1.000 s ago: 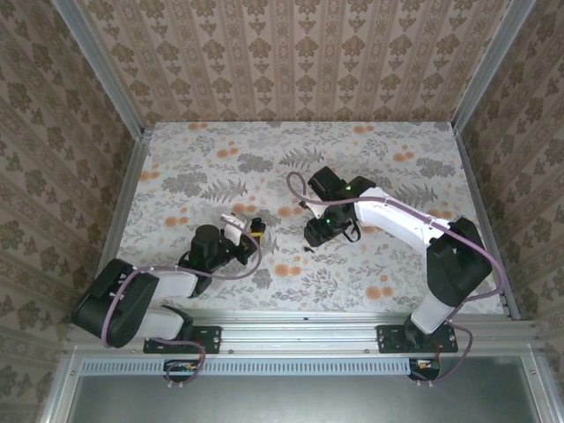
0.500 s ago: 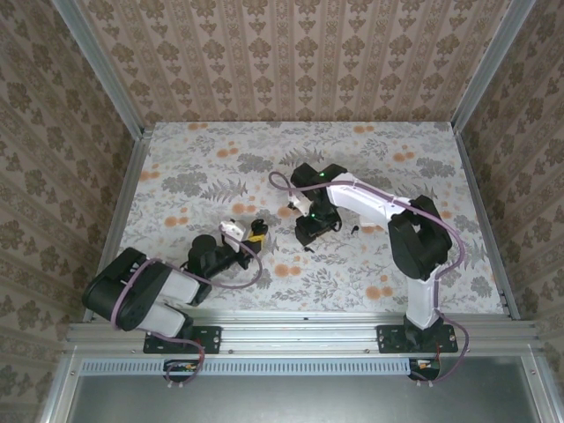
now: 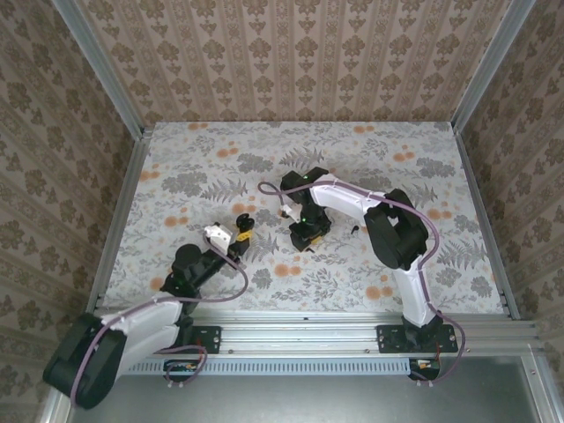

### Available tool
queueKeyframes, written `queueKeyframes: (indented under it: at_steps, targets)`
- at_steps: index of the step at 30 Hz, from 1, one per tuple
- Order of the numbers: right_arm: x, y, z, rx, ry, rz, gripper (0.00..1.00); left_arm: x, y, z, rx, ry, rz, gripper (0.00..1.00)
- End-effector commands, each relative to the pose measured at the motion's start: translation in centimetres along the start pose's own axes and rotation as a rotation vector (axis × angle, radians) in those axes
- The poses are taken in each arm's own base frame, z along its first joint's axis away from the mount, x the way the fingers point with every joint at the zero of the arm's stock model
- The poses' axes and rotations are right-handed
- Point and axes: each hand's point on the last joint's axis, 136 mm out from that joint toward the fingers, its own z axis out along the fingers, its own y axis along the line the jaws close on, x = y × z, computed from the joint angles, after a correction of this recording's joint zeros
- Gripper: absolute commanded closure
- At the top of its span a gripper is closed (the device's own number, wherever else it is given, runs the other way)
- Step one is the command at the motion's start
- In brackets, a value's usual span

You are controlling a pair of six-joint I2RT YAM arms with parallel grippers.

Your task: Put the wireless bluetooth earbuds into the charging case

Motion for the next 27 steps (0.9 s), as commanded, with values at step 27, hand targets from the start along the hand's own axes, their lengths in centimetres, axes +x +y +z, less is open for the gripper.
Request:
queueKeyframes:
  at_steps: [27]
  targets:
    - [-0.7,-1.3,3.1,0.099,0.008,-0.007,0.72,2.1,0.2,-1.9,-0.032,0.1,0.043,0.96]
